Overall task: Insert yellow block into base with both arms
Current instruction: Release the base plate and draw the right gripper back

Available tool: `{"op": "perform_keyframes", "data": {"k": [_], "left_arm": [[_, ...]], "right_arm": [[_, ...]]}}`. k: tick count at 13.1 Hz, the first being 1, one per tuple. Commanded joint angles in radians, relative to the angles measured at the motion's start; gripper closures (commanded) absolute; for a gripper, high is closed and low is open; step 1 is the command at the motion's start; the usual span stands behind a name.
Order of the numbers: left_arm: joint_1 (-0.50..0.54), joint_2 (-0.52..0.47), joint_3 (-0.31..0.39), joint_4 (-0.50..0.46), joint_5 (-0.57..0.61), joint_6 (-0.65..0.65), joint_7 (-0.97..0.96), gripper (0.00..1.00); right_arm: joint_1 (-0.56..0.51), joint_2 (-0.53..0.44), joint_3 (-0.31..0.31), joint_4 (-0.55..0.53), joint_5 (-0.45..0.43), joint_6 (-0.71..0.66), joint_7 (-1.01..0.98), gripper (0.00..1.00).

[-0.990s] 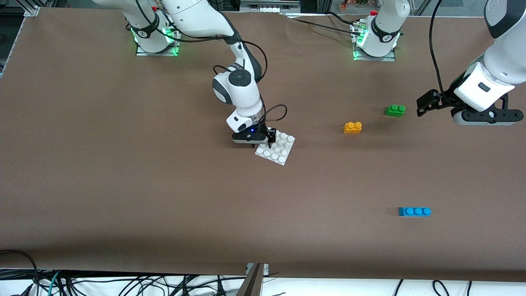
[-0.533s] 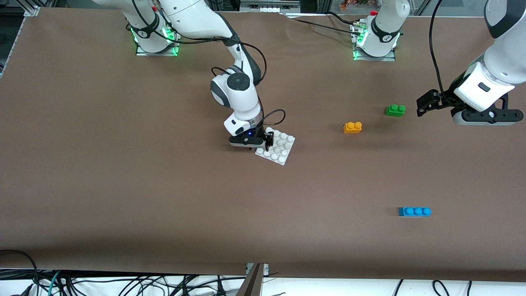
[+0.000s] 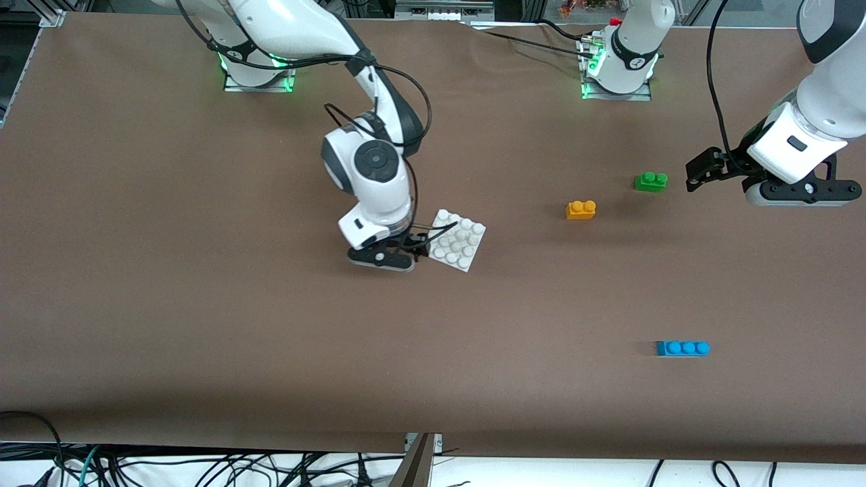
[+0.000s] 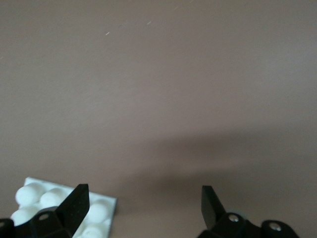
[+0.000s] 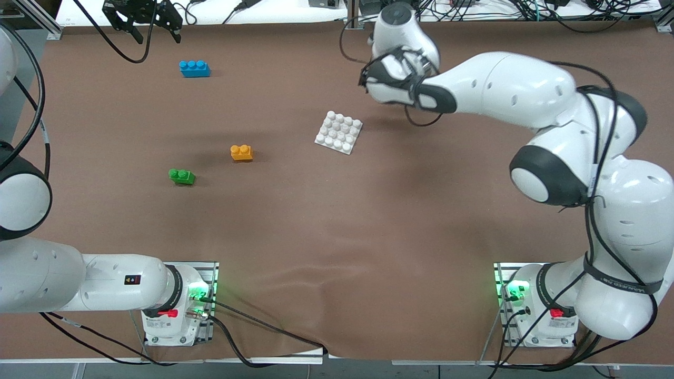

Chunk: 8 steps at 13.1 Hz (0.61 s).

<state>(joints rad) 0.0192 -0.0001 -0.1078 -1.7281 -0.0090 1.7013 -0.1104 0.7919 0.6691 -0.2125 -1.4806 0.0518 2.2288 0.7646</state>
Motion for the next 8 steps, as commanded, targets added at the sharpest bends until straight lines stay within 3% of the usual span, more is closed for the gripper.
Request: {"op": "perform_keyframes", "data": {"k": [1,8], "left_arm": [[0.005,0.014,-0.003,0.032,-0.022,-0.028,-0.005,0.00],[0.004,0.014,-0.009,0.032,-0.022,-0.040,-0.015,0.00]], "right_arm": [[-0.056,-0.066,0.013,-0.009,0.008,-0.072,-0.047,0.00],[-0.085,-0.068,0.013,-0.007,0.010,-0.096,-0.062,0.00]]}}
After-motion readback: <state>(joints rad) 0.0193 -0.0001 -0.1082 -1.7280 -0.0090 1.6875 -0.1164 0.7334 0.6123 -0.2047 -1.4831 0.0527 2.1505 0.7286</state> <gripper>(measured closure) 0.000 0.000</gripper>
